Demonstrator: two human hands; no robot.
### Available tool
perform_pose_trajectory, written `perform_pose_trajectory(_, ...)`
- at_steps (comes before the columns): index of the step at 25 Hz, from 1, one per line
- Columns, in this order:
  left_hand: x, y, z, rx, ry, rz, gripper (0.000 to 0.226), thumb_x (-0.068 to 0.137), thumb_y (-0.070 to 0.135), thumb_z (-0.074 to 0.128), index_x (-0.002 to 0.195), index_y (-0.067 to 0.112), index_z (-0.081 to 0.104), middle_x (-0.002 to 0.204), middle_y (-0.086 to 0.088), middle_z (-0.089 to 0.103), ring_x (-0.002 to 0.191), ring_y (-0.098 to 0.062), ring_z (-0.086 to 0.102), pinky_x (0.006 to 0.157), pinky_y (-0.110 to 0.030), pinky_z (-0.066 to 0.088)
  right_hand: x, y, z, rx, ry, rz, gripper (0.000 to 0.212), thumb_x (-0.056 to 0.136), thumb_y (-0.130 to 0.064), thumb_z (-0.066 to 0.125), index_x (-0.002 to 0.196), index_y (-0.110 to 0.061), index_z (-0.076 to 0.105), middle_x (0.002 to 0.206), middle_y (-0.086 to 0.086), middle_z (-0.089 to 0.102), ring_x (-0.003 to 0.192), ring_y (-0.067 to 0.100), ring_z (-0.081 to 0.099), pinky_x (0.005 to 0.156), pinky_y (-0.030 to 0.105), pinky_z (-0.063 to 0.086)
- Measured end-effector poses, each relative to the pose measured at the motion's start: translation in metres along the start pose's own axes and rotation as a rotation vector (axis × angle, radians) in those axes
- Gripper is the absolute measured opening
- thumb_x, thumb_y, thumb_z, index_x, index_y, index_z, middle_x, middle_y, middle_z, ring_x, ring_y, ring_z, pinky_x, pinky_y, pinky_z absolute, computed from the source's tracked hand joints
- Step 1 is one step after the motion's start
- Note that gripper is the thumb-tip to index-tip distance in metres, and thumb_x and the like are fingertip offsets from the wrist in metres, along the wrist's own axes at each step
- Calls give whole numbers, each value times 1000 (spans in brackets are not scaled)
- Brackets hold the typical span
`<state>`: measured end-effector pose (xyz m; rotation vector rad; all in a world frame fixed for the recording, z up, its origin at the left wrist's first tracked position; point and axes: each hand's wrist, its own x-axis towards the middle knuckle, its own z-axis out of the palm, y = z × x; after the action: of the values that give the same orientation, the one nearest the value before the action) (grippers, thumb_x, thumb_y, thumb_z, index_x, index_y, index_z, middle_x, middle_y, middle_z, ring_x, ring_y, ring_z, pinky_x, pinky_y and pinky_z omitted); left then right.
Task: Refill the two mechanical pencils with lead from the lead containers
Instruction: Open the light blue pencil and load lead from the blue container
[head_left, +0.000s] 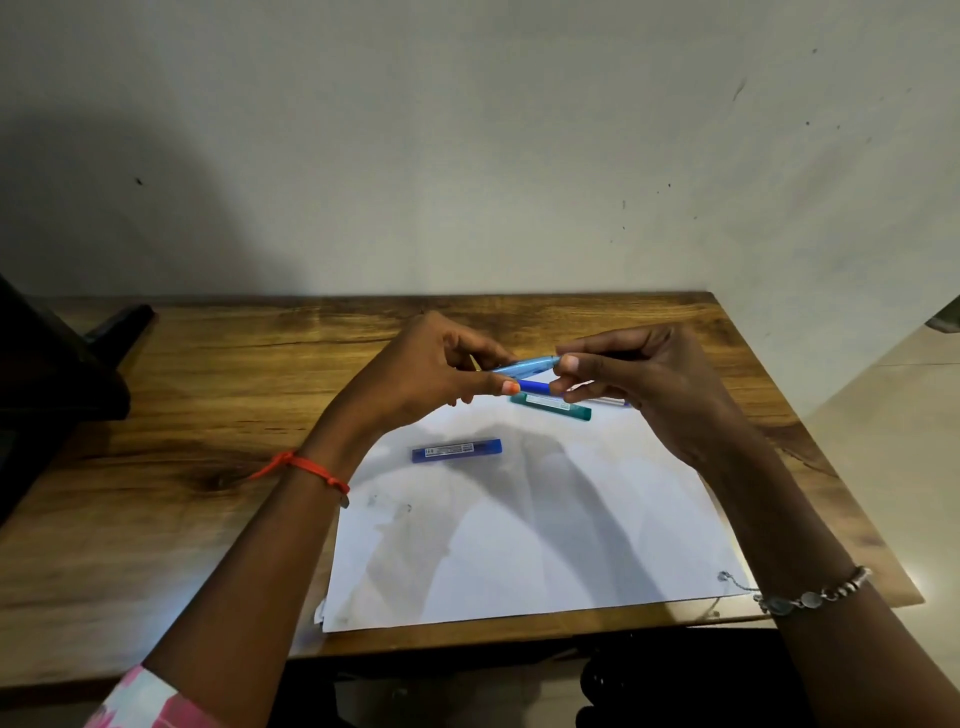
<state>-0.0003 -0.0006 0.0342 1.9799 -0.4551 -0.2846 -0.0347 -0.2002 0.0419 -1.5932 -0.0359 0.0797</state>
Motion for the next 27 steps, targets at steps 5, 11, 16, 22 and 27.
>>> perform_pose_trajectory(5,0,3,0,-9,-6,-7,23,73,9,74,89,25,70,48,17,62,43,1,48,43,-10,36,0,1,0,-34,0,-53,14,66,-4,70,79,-2,71,60,6,72,57,17,69,58,20,55)
perform_pose_trajectory(11,0,5,0,-46,-9,-24,19,74,13,73,89,25,70,48,15,63,46,2,45,45,-8,33,-1,-2,-2,-31,4,-87,8,71,4,66,77,0,70,58,6,71,54,17,69,58,20,56)
perform_pose_trajectory(16,-1,6,0,-28,-20,-41,17,74,17,73,90,21,72,49,15,63,49,4,48,45,-7,34,-2,-4,-2,-50,3,-103,10,71,7,65,78,1,69,57,7,70,53,18,68,57,21,55)
perform_pose_trajectory(22,-1,8,-2,-31,-22,-60,13,74,20,73,77,32,70,49,14,63,51,2,46,43,-10,34,-1,-4,-2,-75,5,-120,10,72,8,65,77,0,69,57,7,70,53,18,68,59,21,55)
perform_pose_trajectory(27,0,9,-1,-31,-25,-61,14,74,20,74,74,33,70,49,13,62,53,-3,46,42,-12,34,-1,-4,-3,-87,13,-134,12,73,9,64,77,0,69,56,7,70,53,18,68,59,20,54)
